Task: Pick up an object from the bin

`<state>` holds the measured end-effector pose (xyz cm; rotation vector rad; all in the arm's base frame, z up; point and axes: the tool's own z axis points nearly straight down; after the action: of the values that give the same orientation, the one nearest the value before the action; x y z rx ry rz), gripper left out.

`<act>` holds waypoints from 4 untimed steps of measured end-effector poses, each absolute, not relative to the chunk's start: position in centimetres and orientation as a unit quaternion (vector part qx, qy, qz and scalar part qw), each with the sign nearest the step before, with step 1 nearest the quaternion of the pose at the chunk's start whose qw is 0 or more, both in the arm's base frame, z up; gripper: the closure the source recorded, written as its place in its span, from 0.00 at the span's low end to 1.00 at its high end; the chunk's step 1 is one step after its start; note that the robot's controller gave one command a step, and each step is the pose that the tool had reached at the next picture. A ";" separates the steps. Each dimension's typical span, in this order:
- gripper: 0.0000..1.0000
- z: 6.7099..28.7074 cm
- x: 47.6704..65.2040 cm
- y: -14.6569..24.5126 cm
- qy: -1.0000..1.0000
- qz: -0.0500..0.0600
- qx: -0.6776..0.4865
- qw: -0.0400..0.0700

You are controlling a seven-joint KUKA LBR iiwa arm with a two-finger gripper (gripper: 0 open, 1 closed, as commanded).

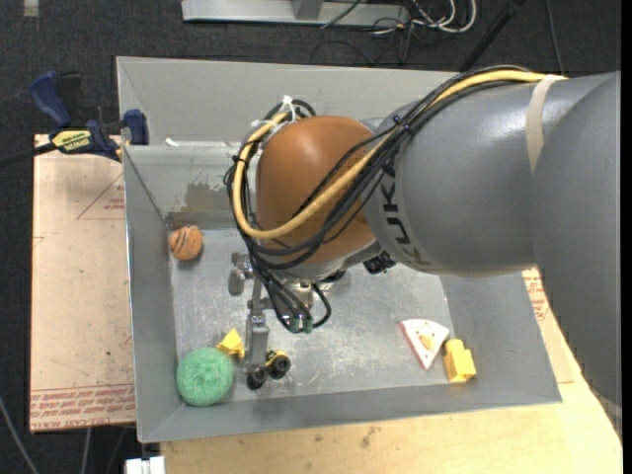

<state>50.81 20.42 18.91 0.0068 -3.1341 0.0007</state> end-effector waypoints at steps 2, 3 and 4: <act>0.00 13.9 50.2 19.3 -1.000 -0.002 0.014 -0.003; 0.00 11.8 49.9 18.9 -1.000 0.000 0.014 0.001; 1.00 7.0 52.2 17.6 -0.997 -0.001 0.075 0.000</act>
Offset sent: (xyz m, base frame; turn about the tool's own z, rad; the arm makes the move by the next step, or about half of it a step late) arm -0.0167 -0.0222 -0.1069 -0.0489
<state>52.22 17.57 6.97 0.2363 -3.1328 -0.0019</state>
